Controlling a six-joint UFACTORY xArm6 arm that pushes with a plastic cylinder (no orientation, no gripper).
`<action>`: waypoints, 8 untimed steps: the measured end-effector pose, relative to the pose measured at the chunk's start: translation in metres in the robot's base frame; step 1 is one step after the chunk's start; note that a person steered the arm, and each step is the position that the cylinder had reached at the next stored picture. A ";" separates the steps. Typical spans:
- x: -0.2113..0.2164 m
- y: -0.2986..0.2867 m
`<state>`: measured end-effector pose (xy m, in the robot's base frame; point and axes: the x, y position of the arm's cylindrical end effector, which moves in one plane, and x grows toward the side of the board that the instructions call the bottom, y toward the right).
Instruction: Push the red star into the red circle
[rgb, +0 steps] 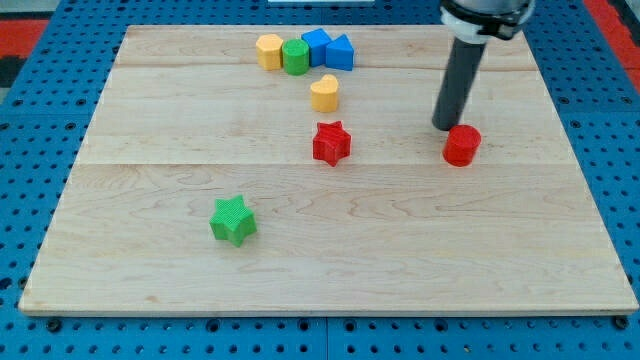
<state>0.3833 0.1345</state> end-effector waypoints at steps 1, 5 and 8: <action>0.000 -0.065; 0.037 -0.125; 0.002 -0.049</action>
<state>0.3849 0.0851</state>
